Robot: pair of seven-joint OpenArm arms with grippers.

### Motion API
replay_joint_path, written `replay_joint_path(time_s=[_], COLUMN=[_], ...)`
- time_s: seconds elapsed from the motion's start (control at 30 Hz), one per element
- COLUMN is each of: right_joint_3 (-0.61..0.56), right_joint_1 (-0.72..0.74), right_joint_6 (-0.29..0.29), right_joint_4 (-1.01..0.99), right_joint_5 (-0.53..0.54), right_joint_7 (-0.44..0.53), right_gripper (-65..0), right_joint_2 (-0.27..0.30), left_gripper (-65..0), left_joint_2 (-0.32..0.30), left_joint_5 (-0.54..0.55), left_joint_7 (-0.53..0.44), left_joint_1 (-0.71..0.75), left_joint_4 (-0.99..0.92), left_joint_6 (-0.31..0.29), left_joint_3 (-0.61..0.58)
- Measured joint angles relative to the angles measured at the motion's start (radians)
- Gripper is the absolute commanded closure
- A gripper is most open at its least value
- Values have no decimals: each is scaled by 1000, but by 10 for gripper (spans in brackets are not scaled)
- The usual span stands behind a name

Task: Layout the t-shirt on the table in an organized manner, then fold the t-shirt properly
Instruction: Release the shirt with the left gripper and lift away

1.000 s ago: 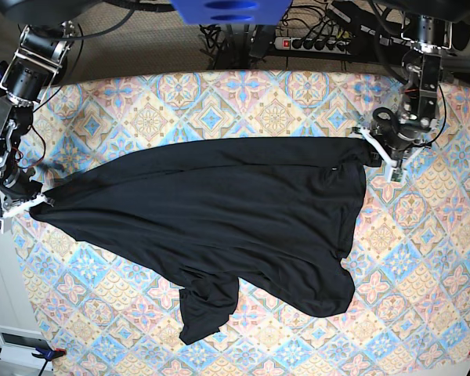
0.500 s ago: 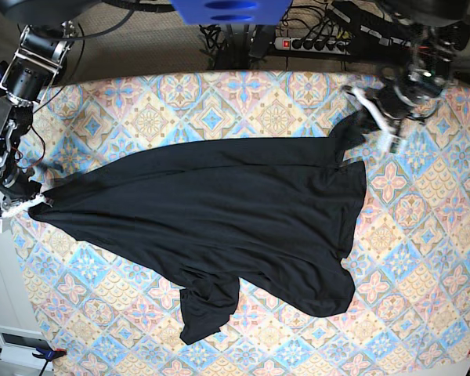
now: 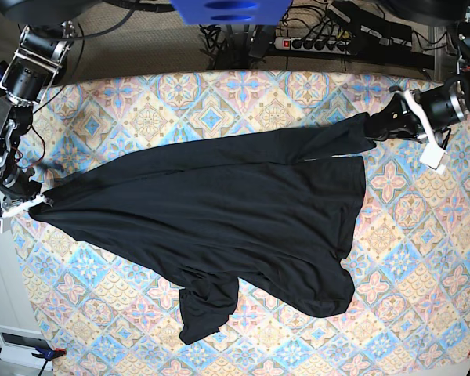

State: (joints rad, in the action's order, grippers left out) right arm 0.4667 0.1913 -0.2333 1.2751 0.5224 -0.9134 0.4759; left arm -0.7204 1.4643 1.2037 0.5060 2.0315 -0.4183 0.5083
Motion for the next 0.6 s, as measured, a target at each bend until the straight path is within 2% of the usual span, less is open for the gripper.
replay_joint_path(time_s=[0.07,0.23,0.37,0.5,0.6], right_joint_3=[0,0,0,-1,-2], right_joint_1=[0,0,0,0,-2], right_joint_6=[0,1,-2,-1,-6], right_joint_4=[0,0,0,0,2], right_joint_5=[0,0,1,1,3], right_joint_7=[0,-1,0,0,-3], right_gripper=[-1,-1,-1,-1,-1], right_joint_2=[-2,-2,-2,-2,-4], left_gripper=[0,0,0,0,0], left_joint_2=[19,14,36,75,87], left_joint_5=[-3,2,8,9,-17], left_joint_7=[69,155,197,203,155], left_joint_1=[-16,-13,-16,-28,-79], left_joint_4=[0,2,-20,-213,-409], left_joint_6=[-2,-5,-9,-9,1], left_joint_3=[38,148,365,451,443])
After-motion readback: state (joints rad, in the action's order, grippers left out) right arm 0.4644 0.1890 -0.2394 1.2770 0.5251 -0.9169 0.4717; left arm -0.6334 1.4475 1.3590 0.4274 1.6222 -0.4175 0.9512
